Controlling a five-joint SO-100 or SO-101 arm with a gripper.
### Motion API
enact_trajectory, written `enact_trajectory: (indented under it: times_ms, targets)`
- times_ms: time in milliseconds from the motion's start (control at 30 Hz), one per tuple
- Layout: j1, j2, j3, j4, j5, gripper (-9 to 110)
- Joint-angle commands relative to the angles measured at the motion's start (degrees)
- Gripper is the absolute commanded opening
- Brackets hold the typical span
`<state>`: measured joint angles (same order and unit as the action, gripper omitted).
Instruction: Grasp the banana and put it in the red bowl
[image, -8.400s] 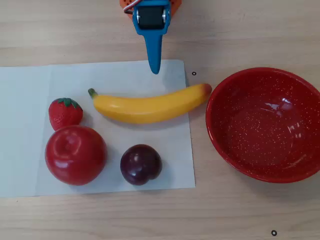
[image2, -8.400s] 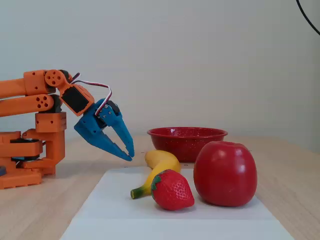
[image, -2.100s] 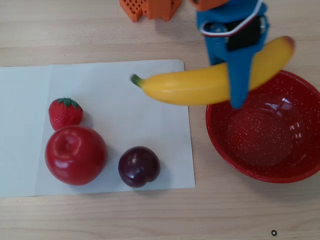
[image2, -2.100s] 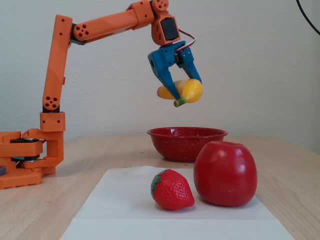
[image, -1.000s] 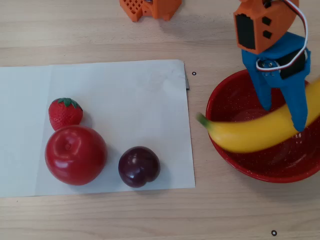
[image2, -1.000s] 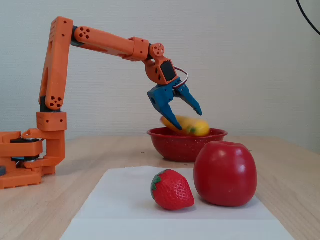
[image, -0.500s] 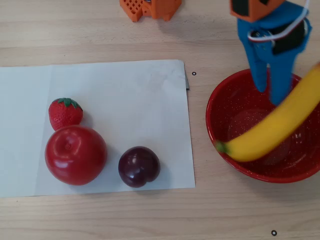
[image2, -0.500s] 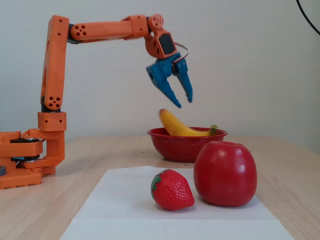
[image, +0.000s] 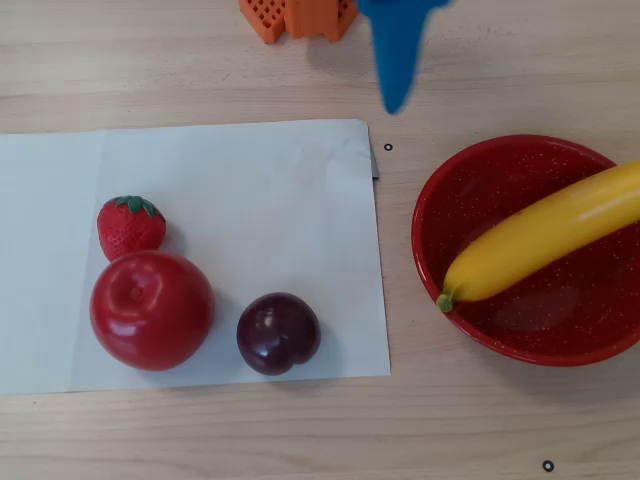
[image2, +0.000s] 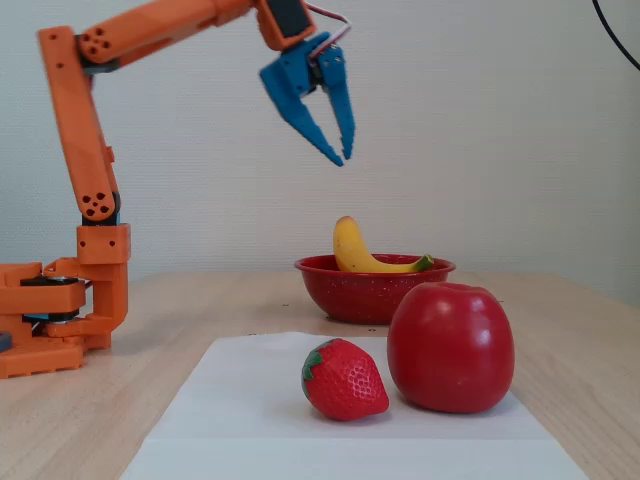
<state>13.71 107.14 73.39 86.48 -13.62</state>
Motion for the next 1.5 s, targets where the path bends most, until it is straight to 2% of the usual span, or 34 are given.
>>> enact_trajectory:
  times_ms: [0, 433, 633, 1000, 1267, 1467]
  targets:
    - [-2.46, 10.11, 2.99, -4.48, 2.64, 0]
    - [-9.93, 37.88, 42.89, -23.91, 4.22, 0]
    - [-10.02, 52.03, 63.37, -36.47, 4.48, 0]
    - [-10.02, 70.22, 92.02, -50.98, 2.55, 0]
    - [-10.55, 79.54, 106.17, -52.38, 2.37, 0]
    - [-10.81, 81.47, 106.52, -42.28, -0.62, 0]
